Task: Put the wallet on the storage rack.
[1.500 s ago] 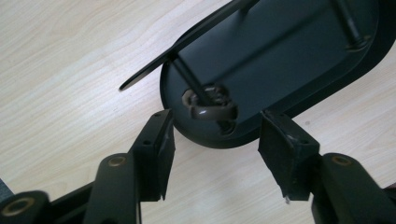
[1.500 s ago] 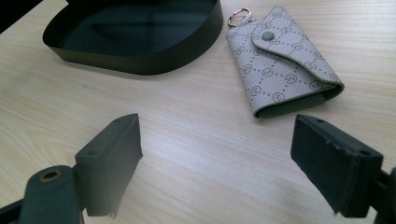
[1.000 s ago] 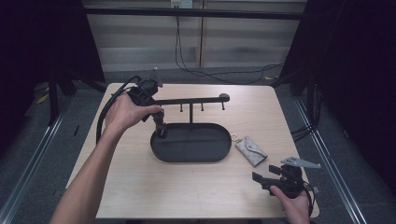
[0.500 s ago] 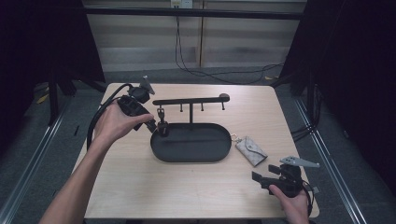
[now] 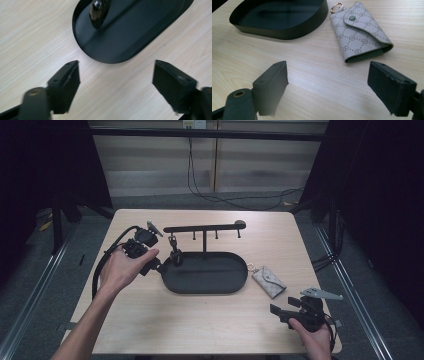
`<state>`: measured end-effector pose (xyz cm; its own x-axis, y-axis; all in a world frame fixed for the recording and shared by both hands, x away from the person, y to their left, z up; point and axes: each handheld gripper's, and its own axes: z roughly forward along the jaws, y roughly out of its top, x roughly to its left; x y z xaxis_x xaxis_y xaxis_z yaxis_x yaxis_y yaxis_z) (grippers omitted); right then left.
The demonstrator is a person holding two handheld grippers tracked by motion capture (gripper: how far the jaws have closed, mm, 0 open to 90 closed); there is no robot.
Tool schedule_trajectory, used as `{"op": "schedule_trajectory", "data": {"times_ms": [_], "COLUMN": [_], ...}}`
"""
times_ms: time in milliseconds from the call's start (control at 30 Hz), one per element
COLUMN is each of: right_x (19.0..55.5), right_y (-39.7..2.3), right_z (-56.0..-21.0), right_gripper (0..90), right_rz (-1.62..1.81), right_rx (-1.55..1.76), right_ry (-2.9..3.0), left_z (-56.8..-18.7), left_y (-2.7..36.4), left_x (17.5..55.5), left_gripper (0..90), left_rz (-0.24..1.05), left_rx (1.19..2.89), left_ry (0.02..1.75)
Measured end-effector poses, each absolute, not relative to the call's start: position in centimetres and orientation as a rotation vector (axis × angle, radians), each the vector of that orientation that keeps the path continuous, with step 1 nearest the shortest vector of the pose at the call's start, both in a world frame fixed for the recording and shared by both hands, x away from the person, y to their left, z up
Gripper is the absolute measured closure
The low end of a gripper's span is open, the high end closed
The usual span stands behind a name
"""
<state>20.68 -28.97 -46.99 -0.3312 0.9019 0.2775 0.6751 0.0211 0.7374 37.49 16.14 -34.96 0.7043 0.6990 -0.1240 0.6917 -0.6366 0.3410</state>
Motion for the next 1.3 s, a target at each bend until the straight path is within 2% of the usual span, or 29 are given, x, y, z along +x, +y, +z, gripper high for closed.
{"op": "schedule_trajectory", "data": {"times_ms": [100, 433, 633, 733, 900, 967, 1033, 1100, 1300], "right_x": [20.6, 20.6, 20.6, 20.6, 20.8, 20.9, 21.2, 21.5, 21.6], "right_y": [-28.9, -29.0, -28.9, -28.9, -28.7, -28.4, -28.1, -27.9, -28.0], "right_z": [-47.0, -46.9, -47.0, -47.0, -47.0, -46.8, -46.6, -46.5, -45.9], "right_gripper": [16.3, 18.9, 21.7, 22.1, 22.1, 21.7, 21.1, 19.8, 17.8], "right_rz": [1.208, 1.216, 1.216, 1.217, 1.216, 1.222, 1.217, 1.193, 1.173], "right_rx": [1.622, 1.619, 1.614, 1.614, 1.621, 1.607, 1.594, 1.585, 1.545], "right_ry": [2.035, 2.035, 2.048, 2.047, 2.054, 2.063, 2.076, 2.1, 2.114], "left_z": [-35.4, -36.7, -37.8, -38.4, -40.1, -40.9, -41.3, -41.4, -43.1], "left_y": [16.7, 19.0, 19.7, 20.2, 21.9, 22.0, 21.9, 21.9, 23.0], "left_x": [36.9, 34.7, 33.9, 32.8, 31.8, 30.9, 30.4, 29.9, 28.2], "left_gripper": [23.8, 23.7, 23.8, 23.8, 23.5, 23.6, 23.7, 23.7, 22.2], "left_rz": [0.027, 0.159, 0.18, 0.239, 0.147, 0.187, 0.139, 0.182, 0.12], "left_rx": [2.511, 2.392, 2.317, 2.275, 2.15, 2.146, 2.138, 2.146, 2.066], "left_ry": [1.055, 0.949, 0.933, 0.961, 0.995, 0.998, 0.975, 0.954, 0.978]}}
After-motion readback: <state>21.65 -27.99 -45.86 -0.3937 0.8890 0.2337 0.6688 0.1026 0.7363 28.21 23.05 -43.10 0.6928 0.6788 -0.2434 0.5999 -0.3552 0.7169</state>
